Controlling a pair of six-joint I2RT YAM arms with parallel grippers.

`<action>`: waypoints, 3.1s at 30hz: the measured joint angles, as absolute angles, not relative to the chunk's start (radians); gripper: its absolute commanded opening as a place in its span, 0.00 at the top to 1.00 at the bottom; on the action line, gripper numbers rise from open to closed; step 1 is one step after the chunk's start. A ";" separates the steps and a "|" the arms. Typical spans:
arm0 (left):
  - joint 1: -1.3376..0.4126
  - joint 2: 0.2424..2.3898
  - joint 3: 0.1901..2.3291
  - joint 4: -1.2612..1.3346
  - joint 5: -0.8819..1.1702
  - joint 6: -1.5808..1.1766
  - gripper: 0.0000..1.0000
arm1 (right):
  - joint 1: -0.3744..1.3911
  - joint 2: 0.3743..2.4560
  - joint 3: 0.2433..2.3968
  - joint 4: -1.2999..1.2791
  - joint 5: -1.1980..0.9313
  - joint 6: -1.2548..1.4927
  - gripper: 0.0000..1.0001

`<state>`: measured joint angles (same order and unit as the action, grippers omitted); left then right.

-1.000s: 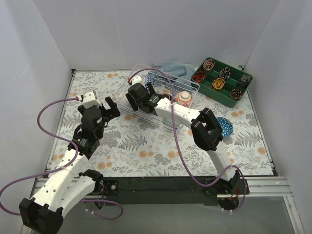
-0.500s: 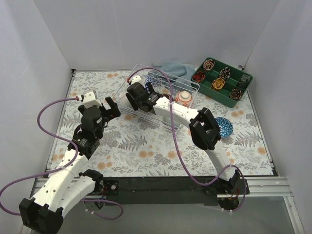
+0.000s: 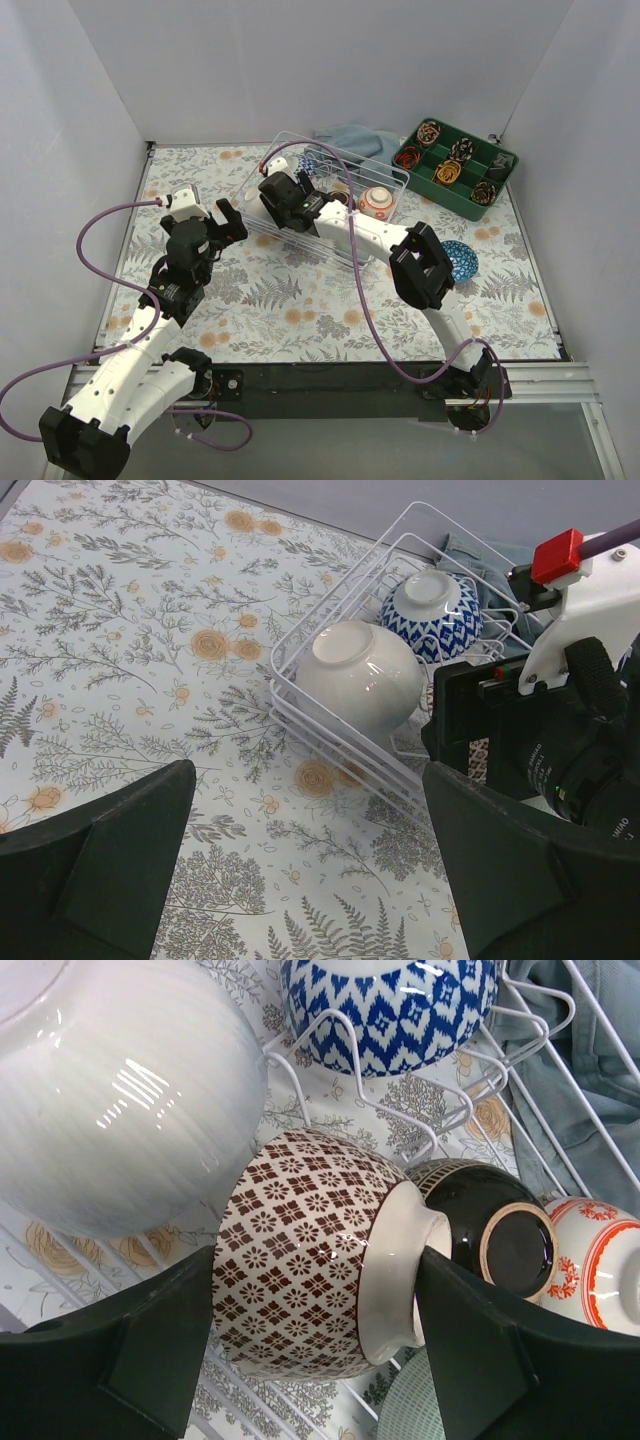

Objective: Unload the bowls from the dish rack

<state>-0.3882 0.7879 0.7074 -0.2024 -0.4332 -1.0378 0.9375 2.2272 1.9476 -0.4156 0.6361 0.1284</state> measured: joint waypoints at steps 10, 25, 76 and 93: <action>-0.385 0.788 0.707 -0.202 -0.411 -1.037 0.02 | 0.934 2.137 1.844 -0.410 0.579 0.135 0.61; -0.381 0.790 0.707 -0.200 -0.352 -1.038 0.02 | 0.876 1.917 1.581 -0.280 0.452 0.196 0.79; -0.381 1.337 0.802 0.176 0.173 -1.551 0.19 | 0.649 1.466 1.163 0.056 -0.072 0.545 0.89; -0.382 1.383 0.773 0.376 0.318 -1.673 0.26 | 0.648 1.388 1.084 0.161 -0.157 0.648 0.89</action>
<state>-0.3817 1.3830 0.7734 0.3756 0.3180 -1.6733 0.6483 1.3884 1.0836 0.1612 -0.1570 0.6476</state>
